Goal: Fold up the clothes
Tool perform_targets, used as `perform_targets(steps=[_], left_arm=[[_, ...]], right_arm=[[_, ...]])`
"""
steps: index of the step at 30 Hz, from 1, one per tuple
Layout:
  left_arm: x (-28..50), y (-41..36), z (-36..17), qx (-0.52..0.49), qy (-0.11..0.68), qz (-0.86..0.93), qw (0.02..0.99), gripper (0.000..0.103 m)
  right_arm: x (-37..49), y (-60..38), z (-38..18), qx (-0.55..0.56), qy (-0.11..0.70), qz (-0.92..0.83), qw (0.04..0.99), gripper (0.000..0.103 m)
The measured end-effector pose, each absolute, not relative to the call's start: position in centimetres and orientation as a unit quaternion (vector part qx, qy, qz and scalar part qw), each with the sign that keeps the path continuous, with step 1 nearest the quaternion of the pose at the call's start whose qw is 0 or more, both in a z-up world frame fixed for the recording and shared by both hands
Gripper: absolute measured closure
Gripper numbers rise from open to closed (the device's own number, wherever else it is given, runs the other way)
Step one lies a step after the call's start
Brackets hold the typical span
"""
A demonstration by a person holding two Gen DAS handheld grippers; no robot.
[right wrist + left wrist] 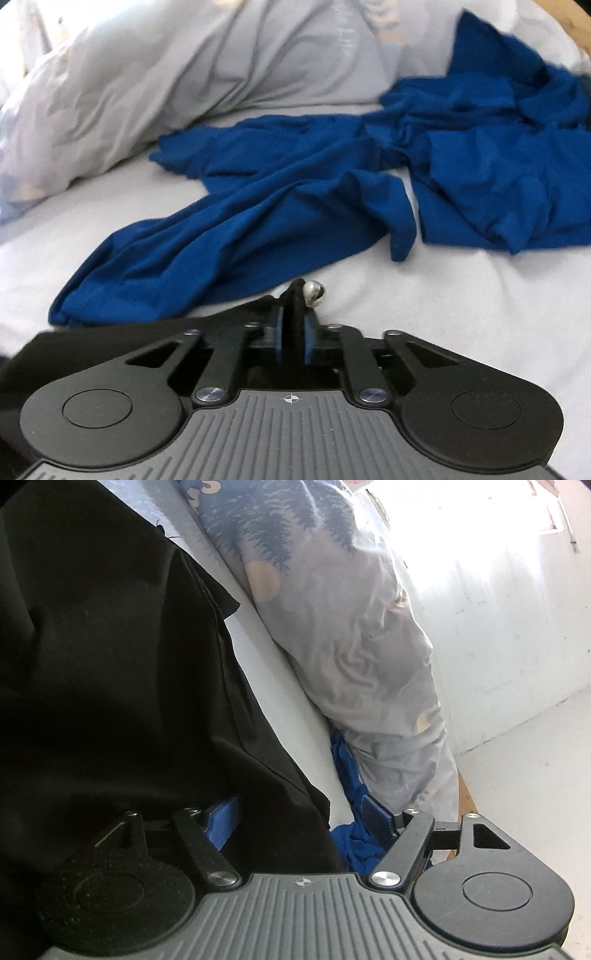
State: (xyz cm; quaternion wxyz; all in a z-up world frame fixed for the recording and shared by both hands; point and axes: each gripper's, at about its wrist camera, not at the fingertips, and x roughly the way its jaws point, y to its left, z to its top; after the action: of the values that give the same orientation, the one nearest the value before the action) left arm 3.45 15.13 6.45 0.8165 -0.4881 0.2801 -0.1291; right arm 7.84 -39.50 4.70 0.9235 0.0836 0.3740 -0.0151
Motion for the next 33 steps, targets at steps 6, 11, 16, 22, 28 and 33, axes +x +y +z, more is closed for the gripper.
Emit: perform_targets(steps=[6, 11, 16, 22, 28, 33], left_arm=[[4.1, 14.9, 6.6, -0.500, 0.268, -0.140, 0.812, 0.025], [4.3, 14.1, 6.9, -0.496, 0.280, -0.158, 0.807, 0.019], [4.4, 13.0, 7.5, -0.489, 0.285, -0.162, 0.809, 0.010], [4.5, 13.6, 8.1, -0.496, 0.279, -0.159, 0.807, 0.009], [4.2, 12.9, 9.7, -0.478, 0.275, -0.188, 0.813, 0.009], [2.6, 13.6, 12.0, -0.437, 0.248, -0.197, 0.842, 0.009]], right_arm=[[4.4, -41.0, 8.9, 0.078, 0.308, -0.087, 0.944, 0.094], [5.2, -41.2, 7.7, 0.023, 0.392, -0.145, 0.908, 0.085], [2.2, -39.5, 9.6, 0.010, 0.333, -0.217, 0.918, 0.046], [-3.5, -28.6, 11.8, -0.029, 0.307, -0.004, 0.951, 0.037], [-8.0, -13.0, 9.3, -0.104, 0.311, 0.157, 0.932, 0.037], [-9.1, -7.6, 9.0, -0.020, 0.246, 0.195, 0.949, 0.023]])
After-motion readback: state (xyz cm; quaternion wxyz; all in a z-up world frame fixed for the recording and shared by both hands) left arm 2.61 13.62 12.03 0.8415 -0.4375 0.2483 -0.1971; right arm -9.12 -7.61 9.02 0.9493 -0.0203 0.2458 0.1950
